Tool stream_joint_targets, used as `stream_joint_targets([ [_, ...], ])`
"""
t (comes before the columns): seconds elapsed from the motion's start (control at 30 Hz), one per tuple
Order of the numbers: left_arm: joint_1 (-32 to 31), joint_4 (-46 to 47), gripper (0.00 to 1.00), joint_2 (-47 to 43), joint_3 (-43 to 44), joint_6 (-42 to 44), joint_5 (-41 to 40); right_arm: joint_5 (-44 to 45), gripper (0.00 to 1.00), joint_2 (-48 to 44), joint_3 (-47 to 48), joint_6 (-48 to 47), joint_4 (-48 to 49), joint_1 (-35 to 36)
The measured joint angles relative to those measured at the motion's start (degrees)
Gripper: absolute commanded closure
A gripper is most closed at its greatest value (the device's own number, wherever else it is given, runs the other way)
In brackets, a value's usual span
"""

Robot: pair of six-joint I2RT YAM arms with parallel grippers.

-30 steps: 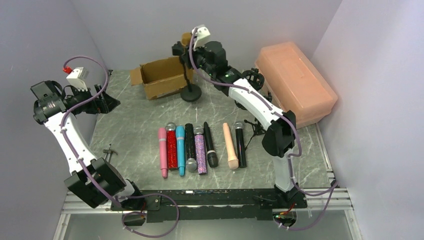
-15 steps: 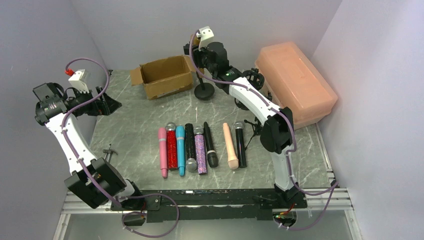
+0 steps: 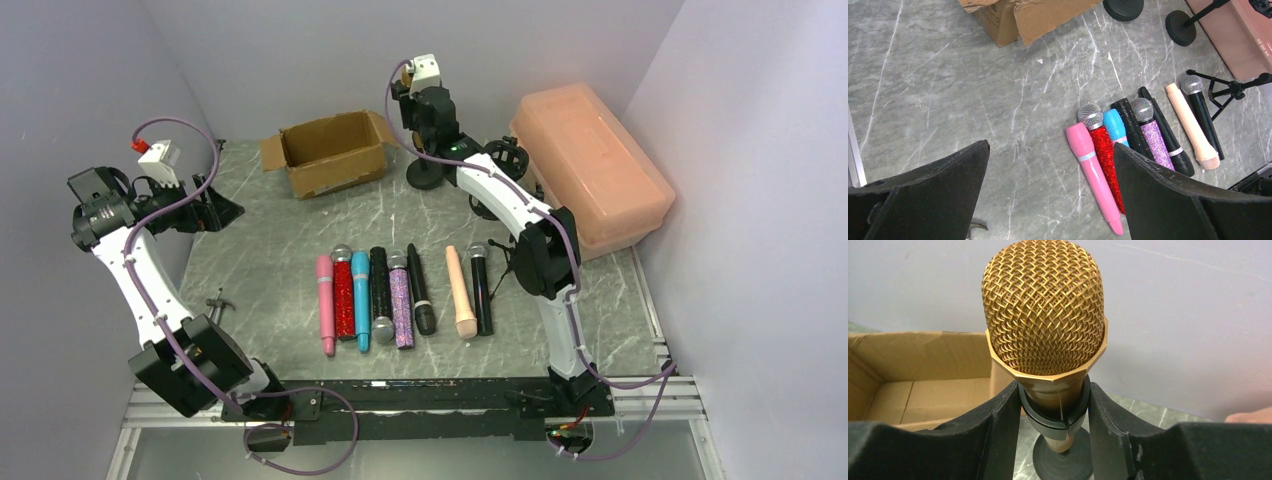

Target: Attach the microphones to the stand

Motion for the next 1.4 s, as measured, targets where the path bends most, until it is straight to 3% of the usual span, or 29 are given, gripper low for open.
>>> stream_joint_targets([
  [0.3, 0.0, 0.9, 0.01, 0.0, -0.8, -0.2, 0.6, 7.3, 0.98, 0.3, -3.1, 2.5, 6.0, -0.1],
  [0.4, 0.0, 1.0, 0.01, 0.0, -0.9, -0.2, 0.8, 8.8, 0.81, -0.3, -5.7, 3.9, 9.1, -0.1],
  [0.5, -0.1, 1.0, 0.01, 0.0, -1.0, -0.2, 0.9, 10.2, 0.45, -1.9, -8.5, 5.6, 10.0, -0.1],
  [0.53, -0.1, 1.2, 0.01, -0.1, -1.2, -0.2, 1.0, 10.6, 0.39, -2.7, -9.6, 6.3, 10.0, -0.1],
  [0.6, -0.2, 1.3, 0.01, -0.4, -2.1, -0.2, 1.0, 11.2, 0.29, -4.1, -11.6, 7.6, 9.9, -0.1],
  [0.8, -0.3, 1.3, 0.01, -0.7, -3.1, -0.2, 1.2, 11.6, 0.14, -8.4, -13.5, 9.5, 6.8, -0.1],
  [1.07, -0.3, 1.1, 0.01, -1.2, -3.8, 0.1, 1.4, 10.6, 0.10, -16.4, -13.1, 10.7, -3.2, 0.2],
  [1.27, -0.4, 0.8, 0.01, -1.9, -3.8, 0.9, 1.8, 11.5, 0.21, -22.6, -11.7, 11.2, -15.3, -0.5],
  [1.4, -0.8, 0.9, 0.01, -1.9, -4.5, 1.1, 2.0, 10.7, 0.23, -22.9, -4.0, 12.4, -26.5, -4.1],
])
